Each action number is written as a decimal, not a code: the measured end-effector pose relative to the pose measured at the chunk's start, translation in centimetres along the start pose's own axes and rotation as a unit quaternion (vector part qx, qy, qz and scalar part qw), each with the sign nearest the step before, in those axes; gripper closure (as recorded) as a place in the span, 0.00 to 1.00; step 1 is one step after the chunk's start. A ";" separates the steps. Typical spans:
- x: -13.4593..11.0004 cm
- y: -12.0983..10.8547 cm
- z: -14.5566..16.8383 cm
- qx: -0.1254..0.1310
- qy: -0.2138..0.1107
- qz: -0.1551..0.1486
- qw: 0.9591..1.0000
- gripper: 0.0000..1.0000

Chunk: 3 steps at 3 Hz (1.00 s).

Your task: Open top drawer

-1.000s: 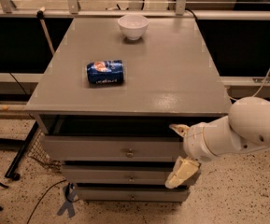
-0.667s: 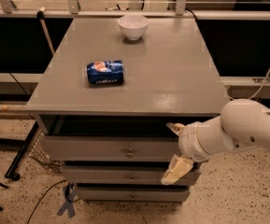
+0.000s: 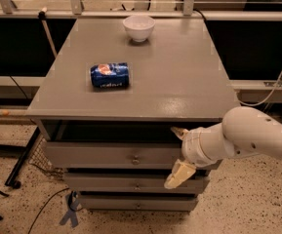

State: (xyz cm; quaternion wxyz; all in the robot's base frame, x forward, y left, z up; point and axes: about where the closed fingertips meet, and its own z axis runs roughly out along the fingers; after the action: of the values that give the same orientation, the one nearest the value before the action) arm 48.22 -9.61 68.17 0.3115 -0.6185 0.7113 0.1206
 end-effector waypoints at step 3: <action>0.9 -1.8 2.9 -0.011 -0.010 0.004 1.000 0.04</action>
Offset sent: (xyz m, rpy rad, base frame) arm 0.0323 0.0021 -0.0266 0.0274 0.0167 0.0051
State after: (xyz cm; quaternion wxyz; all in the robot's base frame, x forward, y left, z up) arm 50.74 -9.07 65.79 0.3115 -0.6179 0.7090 0.1359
